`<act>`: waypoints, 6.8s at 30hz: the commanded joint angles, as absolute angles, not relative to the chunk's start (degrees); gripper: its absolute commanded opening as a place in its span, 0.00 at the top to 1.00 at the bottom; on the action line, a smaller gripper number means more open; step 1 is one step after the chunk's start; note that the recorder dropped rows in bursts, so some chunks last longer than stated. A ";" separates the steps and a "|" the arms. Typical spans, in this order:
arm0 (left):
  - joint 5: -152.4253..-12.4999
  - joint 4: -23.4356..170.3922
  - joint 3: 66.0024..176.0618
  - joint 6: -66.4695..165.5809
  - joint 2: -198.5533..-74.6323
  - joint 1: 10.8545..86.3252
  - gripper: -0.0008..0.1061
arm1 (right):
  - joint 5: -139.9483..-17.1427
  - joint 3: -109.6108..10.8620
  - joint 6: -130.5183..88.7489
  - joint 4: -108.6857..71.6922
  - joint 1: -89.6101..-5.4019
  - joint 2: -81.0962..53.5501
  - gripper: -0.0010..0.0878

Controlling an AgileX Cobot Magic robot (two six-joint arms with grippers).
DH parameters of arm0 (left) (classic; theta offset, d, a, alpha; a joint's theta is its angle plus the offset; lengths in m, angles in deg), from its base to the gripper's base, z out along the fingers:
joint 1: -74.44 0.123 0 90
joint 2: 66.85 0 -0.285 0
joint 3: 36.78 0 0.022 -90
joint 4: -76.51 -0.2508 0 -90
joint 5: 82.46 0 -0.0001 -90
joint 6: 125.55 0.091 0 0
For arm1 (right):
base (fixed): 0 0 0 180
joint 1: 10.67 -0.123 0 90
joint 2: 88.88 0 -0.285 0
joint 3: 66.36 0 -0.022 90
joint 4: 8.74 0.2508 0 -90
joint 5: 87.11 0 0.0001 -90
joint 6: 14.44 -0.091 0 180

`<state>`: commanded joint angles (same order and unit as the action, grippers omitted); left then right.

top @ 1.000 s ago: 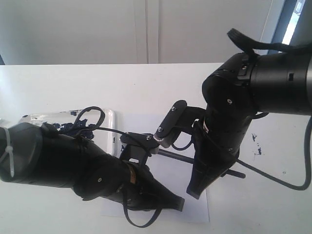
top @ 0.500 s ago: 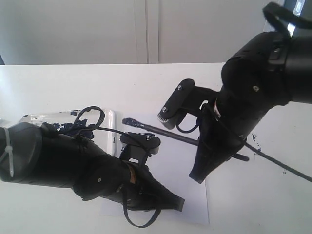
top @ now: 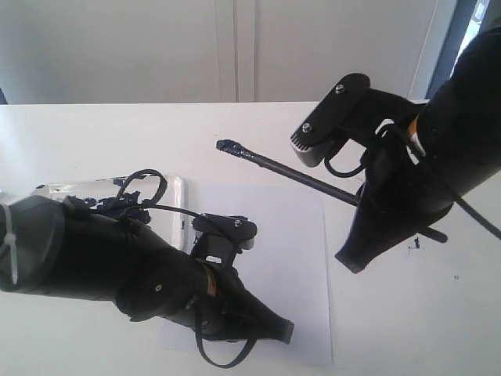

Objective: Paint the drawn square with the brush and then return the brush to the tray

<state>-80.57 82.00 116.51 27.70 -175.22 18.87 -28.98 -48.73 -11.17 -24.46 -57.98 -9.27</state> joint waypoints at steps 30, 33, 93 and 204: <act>-26.62 47.51 110.01 -2.67 -140.68 11.90 0.99 | -40.49 -49.06 4.92 -3.64 -58.09 3.40 0.99; -26.20 46.94 108.18 -4.83 -140.58 10.02 0.99 | -44.12 -49.29 9.35 -3.00 -58.09 6.85 0.99; -56.94 9.03 107.41 -8.75 -133.31 11.40 0.99 | -53.25 -64.76 7.05 -8.74 -58.20 -9.14 0.99; -42.67 81.10 83.69 -2.09 -75.39 73.27 0.99 | -65.34 -0.56 7.61 -18.75 -30.21 -72.69 0.99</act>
